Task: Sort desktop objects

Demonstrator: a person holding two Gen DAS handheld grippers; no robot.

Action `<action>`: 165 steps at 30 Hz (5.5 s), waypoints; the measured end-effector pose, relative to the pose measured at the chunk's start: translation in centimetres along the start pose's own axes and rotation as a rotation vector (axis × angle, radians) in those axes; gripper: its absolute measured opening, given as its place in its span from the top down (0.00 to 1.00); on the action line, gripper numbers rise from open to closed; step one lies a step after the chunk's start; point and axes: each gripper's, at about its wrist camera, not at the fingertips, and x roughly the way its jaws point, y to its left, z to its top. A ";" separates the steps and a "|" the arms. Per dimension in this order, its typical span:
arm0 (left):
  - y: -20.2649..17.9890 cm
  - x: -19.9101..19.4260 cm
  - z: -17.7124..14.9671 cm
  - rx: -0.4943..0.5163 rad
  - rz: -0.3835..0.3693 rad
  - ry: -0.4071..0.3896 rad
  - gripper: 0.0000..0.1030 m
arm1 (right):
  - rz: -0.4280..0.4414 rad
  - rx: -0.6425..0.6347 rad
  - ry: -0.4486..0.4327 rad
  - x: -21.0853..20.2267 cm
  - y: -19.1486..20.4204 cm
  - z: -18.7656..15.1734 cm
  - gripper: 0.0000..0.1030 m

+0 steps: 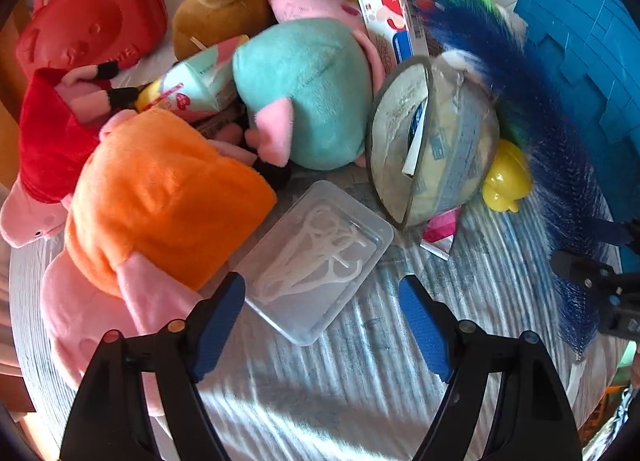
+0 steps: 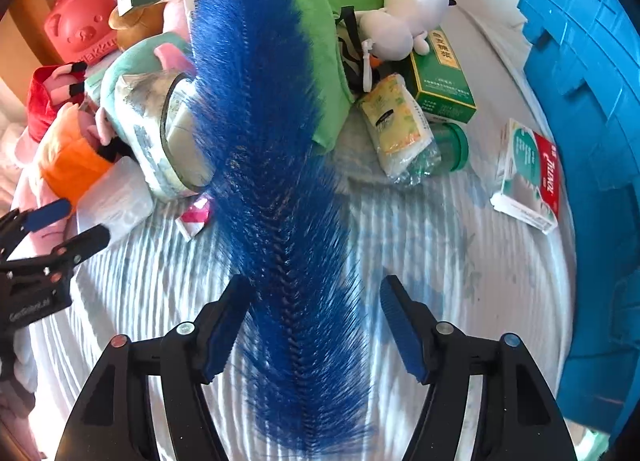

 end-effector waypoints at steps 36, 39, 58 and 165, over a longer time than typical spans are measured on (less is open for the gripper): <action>-4.1 -20.0 4.5 -0.070 0.003 -0.464 0.41 | 0.121 -0.040 -0.586 -22.3 -0.6 0.9 0.85; -6.8 -22.0 5.8 -0.065 -0.015 -0.523 0.41 | 0.110 -0.032 -0.694 -27.3 -3.4 1.3 0.85; -40.8 -28.9 16.6 0.129 -0.232 -0.710 0.41 | -0.241 0.077 -0.909 -42.1 -31.6 -1.4 0.85; -4.8 0.7 12.0 -0.203 0.098 -0.195 0.52 | 0.131 -0.017 -0.246 -3.5 -3.9 4.9 0.23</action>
